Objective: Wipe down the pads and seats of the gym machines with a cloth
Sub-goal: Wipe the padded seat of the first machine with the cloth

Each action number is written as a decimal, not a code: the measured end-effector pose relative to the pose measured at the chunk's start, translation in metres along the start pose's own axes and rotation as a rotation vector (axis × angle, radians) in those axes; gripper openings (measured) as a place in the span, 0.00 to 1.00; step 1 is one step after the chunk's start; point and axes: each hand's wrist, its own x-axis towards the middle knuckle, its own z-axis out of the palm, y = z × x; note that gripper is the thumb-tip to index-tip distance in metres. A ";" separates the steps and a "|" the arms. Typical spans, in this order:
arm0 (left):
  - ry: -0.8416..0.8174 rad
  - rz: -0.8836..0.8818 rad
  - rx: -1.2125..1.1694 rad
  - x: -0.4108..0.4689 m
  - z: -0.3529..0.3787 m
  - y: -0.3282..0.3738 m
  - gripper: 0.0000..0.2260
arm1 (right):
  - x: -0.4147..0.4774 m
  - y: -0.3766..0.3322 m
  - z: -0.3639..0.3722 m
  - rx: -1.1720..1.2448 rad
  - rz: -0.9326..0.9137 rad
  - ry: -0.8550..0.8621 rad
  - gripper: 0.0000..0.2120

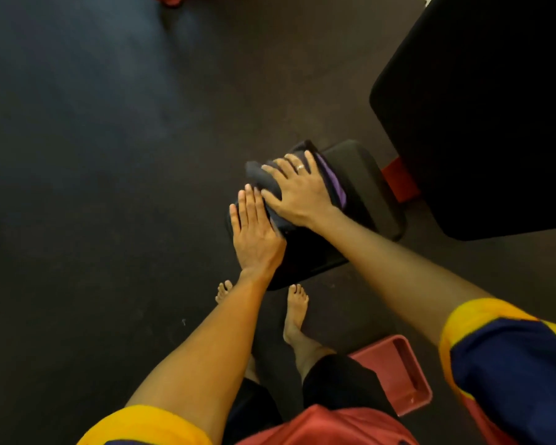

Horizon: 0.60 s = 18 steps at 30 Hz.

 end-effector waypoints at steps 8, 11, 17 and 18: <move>0.019 -0.159 -0.110 -0.015 -0.001 0.000 0.30 | -0.069 0.033 0.009 -0.064 -0.243 0.012 0.31; 0.028 -0.185 -0.119 -0.015 -0.001 0.002 0.30 | -0.022 0.009 0.000 -0.018 -0.140 -0.046 0.30; 0.024 -0.147 -0.108 -0.016 0.000 -0.006 0.32 | 0.031 -0.029 -0.015 -0.012 -0.028 -0.196 0.29; 0.011 -0.138 -0.068 -0.016 0.000 -0.006 0.32 | 0.016 -0.023 -0.009 0.010 -0.056 -0.101 0.29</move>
